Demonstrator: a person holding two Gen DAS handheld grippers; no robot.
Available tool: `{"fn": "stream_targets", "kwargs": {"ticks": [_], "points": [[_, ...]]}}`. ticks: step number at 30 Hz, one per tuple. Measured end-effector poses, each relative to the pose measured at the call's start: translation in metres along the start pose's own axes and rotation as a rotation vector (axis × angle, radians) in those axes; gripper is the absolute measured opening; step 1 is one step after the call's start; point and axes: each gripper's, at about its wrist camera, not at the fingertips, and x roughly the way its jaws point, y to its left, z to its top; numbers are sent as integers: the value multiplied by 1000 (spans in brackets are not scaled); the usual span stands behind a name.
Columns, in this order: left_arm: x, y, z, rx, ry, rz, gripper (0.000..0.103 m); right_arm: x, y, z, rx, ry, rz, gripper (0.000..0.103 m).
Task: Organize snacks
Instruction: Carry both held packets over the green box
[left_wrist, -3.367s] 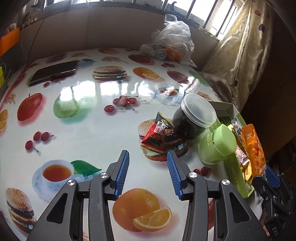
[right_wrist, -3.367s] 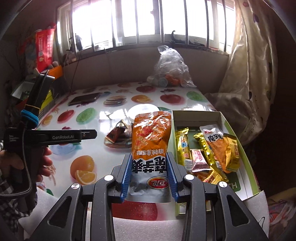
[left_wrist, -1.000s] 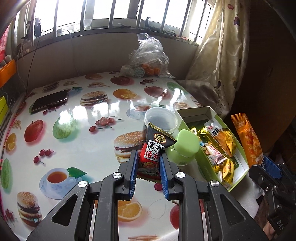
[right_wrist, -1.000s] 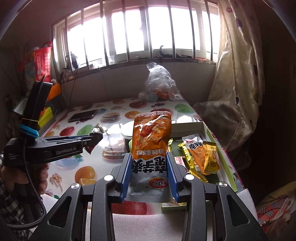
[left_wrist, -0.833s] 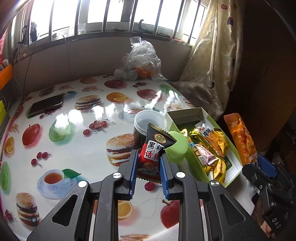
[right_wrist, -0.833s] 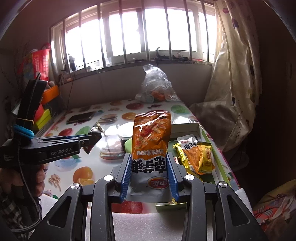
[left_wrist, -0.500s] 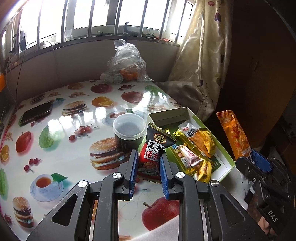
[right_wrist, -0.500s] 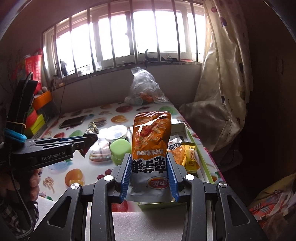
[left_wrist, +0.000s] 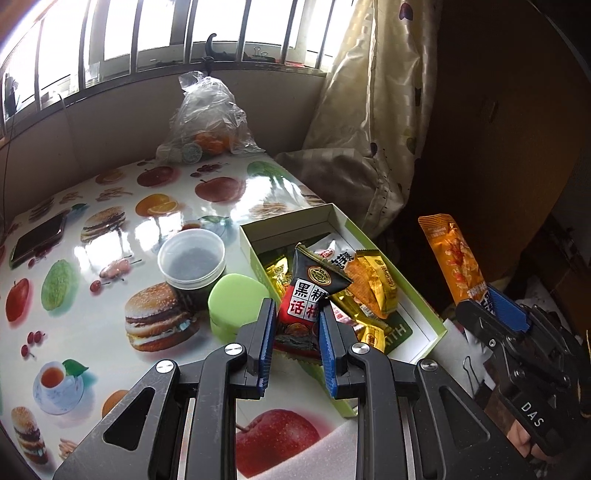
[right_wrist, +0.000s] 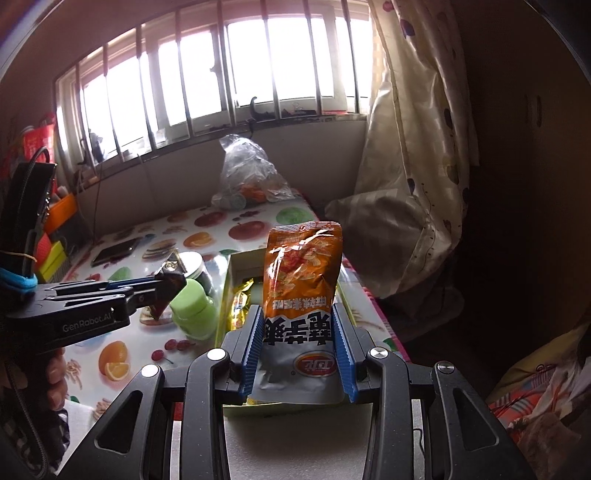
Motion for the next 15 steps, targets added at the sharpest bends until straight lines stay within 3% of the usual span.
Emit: {"fn": "stream_targets", "kwargs": {"ticks": [15], "points": [[47, -8, 8, -21, 67, -3, 24, 45, -10, -5, -26, 79, 17, 35]]}}
